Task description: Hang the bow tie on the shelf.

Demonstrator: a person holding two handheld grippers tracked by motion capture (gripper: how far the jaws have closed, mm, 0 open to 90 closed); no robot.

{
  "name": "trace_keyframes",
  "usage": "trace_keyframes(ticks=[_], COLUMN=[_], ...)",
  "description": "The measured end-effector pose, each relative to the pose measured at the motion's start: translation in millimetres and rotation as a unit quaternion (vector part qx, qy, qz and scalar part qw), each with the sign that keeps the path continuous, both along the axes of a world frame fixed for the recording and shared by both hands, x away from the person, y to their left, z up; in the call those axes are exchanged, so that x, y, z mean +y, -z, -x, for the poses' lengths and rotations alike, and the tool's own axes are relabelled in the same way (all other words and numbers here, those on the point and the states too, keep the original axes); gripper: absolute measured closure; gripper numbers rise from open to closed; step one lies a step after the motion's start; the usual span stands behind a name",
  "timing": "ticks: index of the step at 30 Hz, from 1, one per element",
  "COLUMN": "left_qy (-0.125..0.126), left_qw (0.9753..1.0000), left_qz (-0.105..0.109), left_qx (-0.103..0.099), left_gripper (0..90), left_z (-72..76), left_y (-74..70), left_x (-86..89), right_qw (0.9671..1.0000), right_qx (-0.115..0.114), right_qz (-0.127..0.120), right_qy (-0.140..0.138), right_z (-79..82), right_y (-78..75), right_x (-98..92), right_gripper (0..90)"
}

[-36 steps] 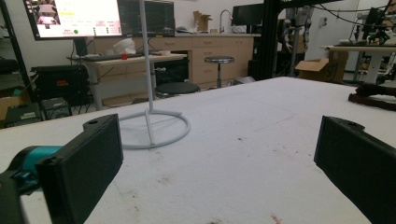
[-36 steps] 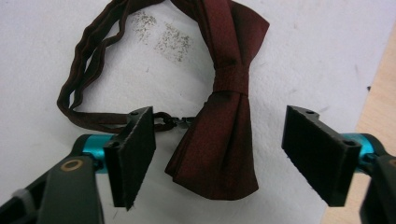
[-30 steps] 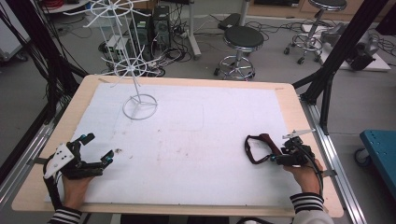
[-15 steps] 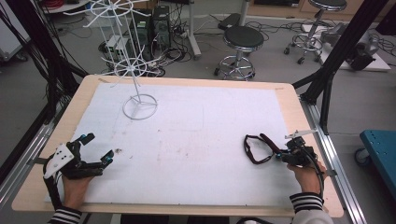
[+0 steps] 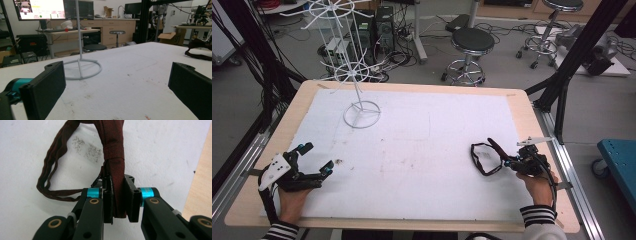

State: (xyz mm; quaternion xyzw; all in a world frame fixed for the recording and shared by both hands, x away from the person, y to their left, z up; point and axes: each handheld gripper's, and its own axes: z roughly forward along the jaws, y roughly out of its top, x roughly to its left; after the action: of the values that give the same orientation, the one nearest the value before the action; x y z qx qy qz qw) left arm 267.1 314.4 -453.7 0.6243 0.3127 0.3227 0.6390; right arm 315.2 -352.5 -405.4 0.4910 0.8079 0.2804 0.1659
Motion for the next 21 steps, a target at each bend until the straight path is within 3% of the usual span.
trace_keyframes(ticks=[5, 6, 9, 13, 15, 16, 21], left_qy=[0.004, 0.006, 0.013, 0.026, 0.031, 0.036, 0.054], left_qw=[1.0000, 1.0000, 0.9998, 0.9994, 0.9992, 0.9991, 0.9982], left_qz=[0.003, 0.003, 0.005, 0.006, 0.004, 0.004, -0.003], left_qx=[0.004, 0.005, 0.013, 0.024, 0.023, 0.024, 0.025], left_gripper=[1.7, 1.7, 1.7, 1.7, 1.7, 1.7, 1.7], left_z=[-0.9, -1.0, -1.9, -3.9, -4.8, -5.7, -10.2], left_y=[-0.3, -0.3, -1.0, -4.6, -8.7, -11.0, -23.9], left_x=[0.3, 0.4, 1.2, 0.3, -0.3, -0.5, -1.1], right_qw=[0.9994, 0.9986, 0.9969, 0.9955, 0.9940, 0.9918, 0.9881], right_qx=[-0.020, -0.025, -0.037, -0.047, -0.054, -0.065, -0.085], right_qz=[-0.026, -0.044, -0.066, -0.075, -0.086, -0.099, -0.106], right_qy=[-0.008, -0.015, -0.024, -0.033, -0.040, -0.047, -0.072], right_z=[1.7, 2.5, 3.2, 3.4, 3.4, 4.4, 6.3], right_y=[-4.7, -6.9, -9.7, -12.0, -14.4, -17.0, -22.2], right_x=[0.4, 0.8, 3.1, 6.4, 8.4, 11.0, 18.1], right_gripper=[79.9, 79.9, 79.8, 79.8, 79.8, 79.8, 79.8])
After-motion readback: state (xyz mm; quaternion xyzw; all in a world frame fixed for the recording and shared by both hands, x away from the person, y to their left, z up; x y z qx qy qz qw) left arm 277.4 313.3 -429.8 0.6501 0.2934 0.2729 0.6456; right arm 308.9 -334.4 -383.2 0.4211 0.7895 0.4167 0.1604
